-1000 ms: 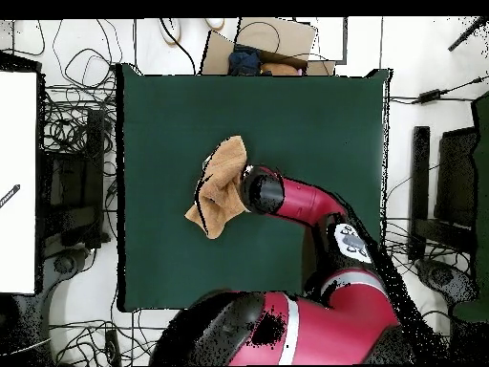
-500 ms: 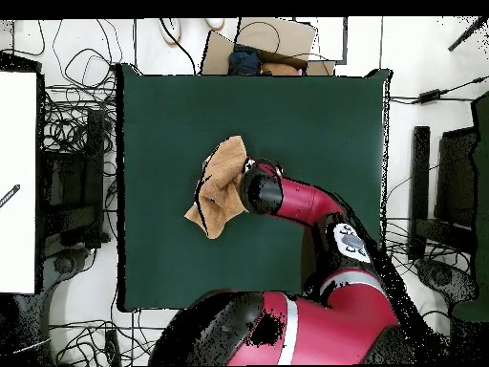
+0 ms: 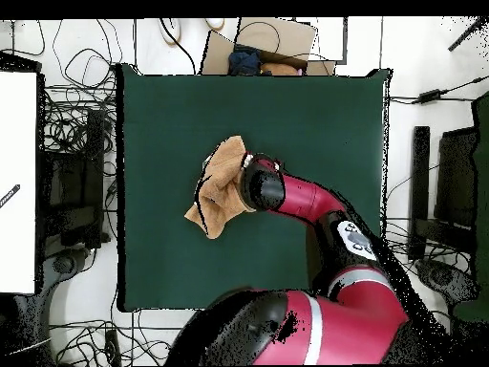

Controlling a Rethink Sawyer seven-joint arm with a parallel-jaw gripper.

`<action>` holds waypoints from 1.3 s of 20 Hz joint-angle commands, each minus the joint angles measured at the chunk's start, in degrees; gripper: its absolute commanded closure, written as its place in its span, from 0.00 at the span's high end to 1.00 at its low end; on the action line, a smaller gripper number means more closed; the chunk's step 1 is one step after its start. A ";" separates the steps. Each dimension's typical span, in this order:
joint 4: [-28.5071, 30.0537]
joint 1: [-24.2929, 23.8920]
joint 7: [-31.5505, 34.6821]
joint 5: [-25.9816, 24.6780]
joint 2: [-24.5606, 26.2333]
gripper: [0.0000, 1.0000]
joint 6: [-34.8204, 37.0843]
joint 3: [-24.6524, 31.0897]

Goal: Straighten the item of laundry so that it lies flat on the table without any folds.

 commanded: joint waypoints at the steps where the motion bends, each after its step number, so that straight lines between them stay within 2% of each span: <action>1: 4.51 -3.65 8.82 0.44 3.79 1.00 -0.22 10.95; 4: 4.28 -7.30 6.66 -1.16 6.92 1.00 -0.70 16.66; 8: 4.47 -9.88 5.38 -2.38 9.03 1.00 -0.35 20.37; 26: 5.29 -14.59 4.27 -2.41 13.13 1.00 1.86 27.06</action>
